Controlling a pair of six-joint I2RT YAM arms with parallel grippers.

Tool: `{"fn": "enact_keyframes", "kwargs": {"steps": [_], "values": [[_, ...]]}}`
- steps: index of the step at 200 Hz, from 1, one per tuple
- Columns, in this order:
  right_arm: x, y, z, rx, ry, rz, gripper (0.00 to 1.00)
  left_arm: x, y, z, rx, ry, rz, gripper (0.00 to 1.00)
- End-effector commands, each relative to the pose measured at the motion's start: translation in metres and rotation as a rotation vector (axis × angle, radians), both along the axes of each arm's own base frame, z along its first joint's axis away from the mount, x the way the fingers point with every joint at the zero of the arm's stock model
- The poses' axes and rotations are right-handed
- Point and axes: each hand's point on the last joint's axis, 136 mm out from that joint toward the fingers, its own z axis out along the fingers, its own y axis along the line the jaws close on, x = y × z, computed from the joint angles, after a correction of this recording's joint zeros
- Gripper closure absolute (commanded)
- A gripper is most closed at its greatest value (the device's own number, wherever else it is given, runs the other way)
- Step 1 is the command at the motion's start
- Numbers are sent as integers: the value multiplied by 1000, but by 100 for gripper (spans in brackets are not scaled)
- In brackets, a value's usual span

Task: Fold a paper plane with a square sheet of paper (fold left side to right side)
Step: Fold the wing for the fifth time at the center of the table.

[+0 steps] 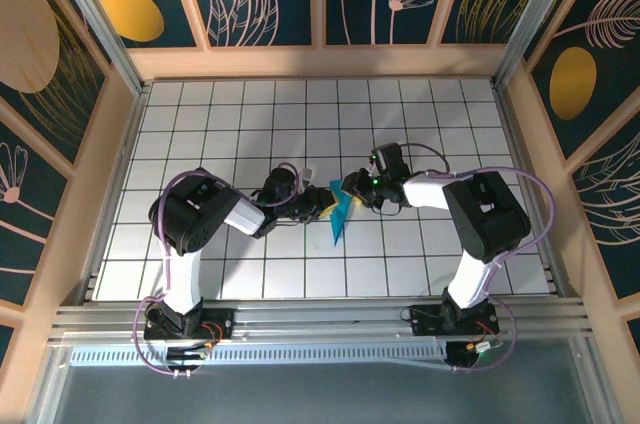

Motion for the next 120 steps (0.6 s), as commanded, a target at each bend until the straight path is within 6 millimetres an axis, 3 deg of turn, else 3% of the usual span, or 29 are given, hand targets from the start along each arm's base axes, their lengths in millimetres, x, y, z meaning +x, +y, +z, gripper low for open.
{"fn": "enact_keyframes", "kwargs": {"steps": [1, 120], "values": [[-9, -5, -22, -73, 44, 6, 61, 4, 5, -13, 59, 9, 8, 83], [-3, 0, -11, -54, 20, 10, 61, -1, 20, -39, 171, 69, 44, 96]]}}
